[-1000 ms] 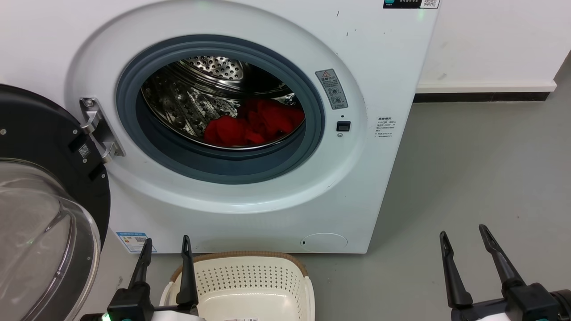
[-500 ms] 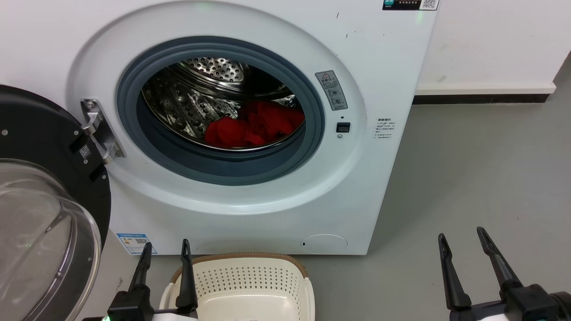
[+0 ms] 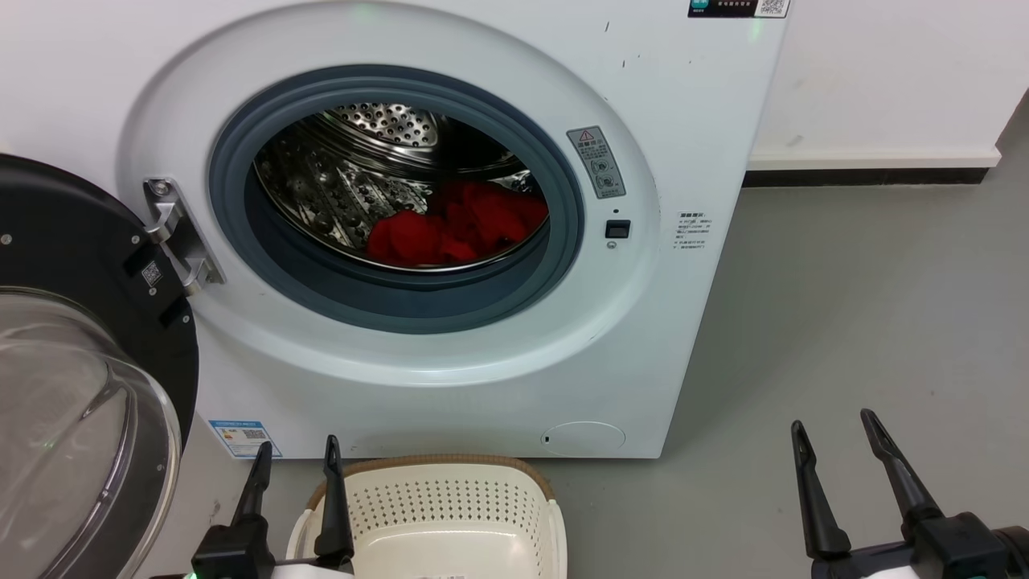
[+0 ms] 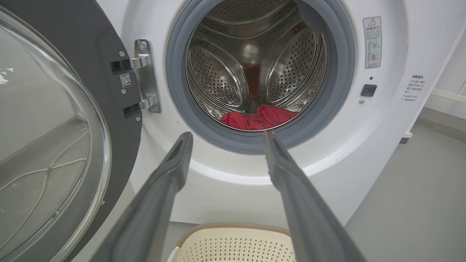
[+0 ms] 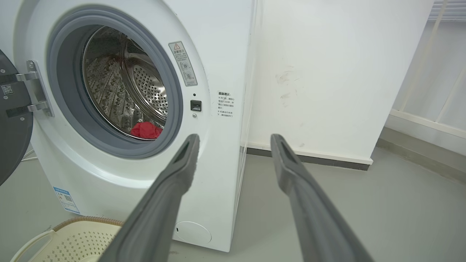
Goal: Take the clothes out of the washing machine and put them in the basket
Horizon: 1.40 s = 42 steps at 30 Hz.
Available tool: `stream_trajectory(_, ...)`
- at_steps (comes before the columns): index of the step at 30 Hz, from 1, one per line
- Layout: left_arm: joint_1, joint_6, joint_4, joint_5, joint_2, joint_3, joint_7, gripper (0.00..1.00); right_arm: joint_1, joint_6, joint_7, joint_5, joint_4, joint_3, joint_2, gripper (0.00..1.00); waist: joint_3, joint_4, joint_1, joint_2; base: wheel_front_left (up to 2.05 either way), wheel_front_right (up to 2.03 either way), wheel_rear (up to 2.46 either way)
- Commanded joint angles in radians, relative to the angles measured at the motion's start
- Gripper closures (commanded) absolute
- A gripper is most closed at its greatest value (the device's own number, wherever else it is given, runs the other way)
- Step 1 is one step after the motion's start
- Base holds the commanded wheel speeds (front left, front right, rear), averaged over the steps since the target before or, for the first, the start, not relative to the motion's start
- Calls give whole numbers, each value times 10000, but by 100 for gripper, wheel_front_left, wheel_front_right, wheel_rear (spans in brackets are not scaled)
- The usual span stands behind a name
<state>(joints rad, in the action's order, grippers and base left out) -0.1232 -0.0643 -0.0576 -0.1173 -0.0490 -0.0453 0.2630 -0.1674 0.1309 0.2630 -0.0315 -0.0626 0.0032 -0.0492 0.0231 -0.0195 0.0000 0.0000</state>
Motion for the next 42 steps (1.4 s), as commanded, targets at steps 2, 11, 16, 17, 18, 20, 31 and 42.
stream_trajectory(2, 273, 70, -131, -94, -22, 99, 28, 0, 5, -3, 28, 89, -29, -20, -19, 0, -46, -1, 0, 0, 0, 0, 0)
stream_trajectory(11, 1950, 899, -1476, 70, -23, 330, 28, 0, 288, -3, 28, 92, -51, 79, -19, 0, -403, -186, 0, 0, 0, 0, 0)
stream_trajectory(16, 3665, 1337, -2655, 175, -169, 585, 27, 0, 710, -3, 28, 171, -145, 97, -17, 0, -1149, -471, 0, 0, 0, 0, 0)
stream_trajectory(17, 4002, 1404, -2913, 194, -236, 630, 27, 0, 779, -3, 27, 187, -160, 119, -14, 0, -1365, -562, 0, 0, 0, 0, 0)
stream_trajectory(18, 4430, 1452, -3184, 199, -310, 681, 28, 0, 907, -3, 28, 197, -172, 116, -14, 0, -1555, -637, 0, 0, 0, 0, 0)
stream_trajectory(20, 5247, 1552, -3723, 256, -478, 731, 27, 0, 1150, -3, 27, 231, -191, 153, -14, 0, -1964, -813, 0, 0, 0, 0, 0)
stream_trajectory(31, 9091, 1777, -5997, 590, -1449, 676, 27, 0, 2473, -3, 27, 508, -477, 250, -7, 0, -4385, -1652, 0, 0, 0, 0, 0)
stream_trajectory(42, 12784, 1550, -8638, 1050, -2403, 394, -80, 0, 3568, -5, 27, 999, -879, 278, -2, 0, -6500, -2305, 0, 0, 0, 0, 0)
